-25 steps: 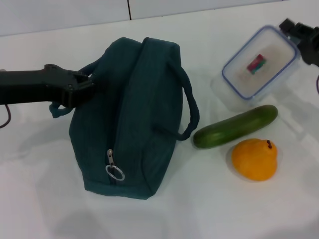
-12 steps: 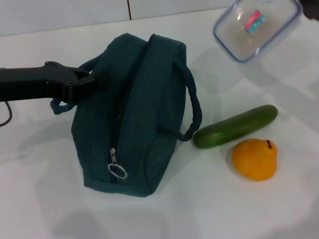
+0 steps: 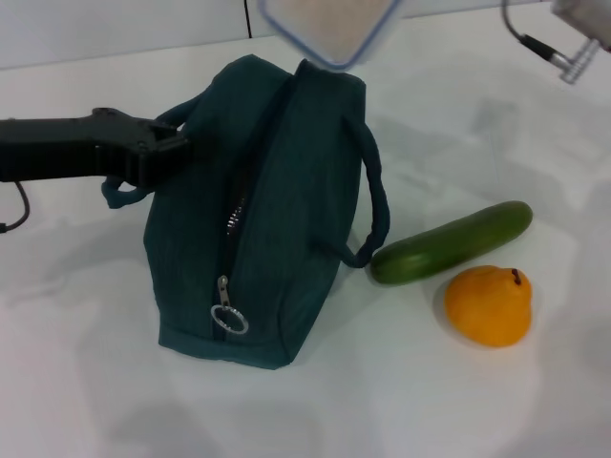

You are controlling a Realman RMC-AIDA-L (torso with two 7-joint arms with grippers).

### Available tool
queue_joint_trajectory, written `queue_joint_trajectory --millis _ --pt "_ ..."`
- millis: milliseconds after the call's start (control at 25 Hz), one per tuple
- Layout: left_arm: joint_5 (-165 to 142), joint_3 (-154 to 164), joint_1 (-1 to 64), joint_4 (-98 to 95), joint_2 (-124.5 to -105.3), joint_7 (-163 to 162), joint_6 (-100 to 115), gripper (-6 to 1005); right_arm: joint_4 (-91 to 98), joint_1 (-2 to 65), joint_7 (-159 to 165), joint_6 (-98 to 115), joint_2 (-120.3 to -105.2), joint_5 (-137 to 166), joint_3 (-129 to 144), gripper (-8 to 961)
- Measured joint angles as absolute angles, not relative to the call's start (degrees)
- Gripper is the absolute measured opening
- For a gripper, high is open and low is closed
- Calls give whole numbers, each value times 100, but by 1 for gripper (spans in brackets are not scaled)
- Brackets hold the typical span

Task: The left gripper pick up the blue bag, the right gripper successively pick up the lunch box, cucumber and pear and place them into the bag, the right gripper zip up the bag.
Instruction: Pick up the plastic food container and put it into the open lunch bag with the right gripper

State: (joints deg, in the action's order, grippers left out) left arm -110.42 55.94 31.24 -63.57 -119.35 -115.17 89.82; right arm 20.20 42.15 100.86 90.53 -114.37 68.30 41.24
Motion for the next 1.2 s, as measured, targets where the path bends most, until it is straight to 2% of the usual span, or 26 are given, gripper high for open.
queue_joint_trajectory --millis 240,1200 --pt "-11076 5606 3266 -6252 -11940 -11530 8962 47 2309 4423 10069 9003 -11523 6841 4776 130" --pt "-11102 5570 3308 -6076 -11912 -11530 8663 47 2766 3977 9160 8580 -11534 7538 6457 156"
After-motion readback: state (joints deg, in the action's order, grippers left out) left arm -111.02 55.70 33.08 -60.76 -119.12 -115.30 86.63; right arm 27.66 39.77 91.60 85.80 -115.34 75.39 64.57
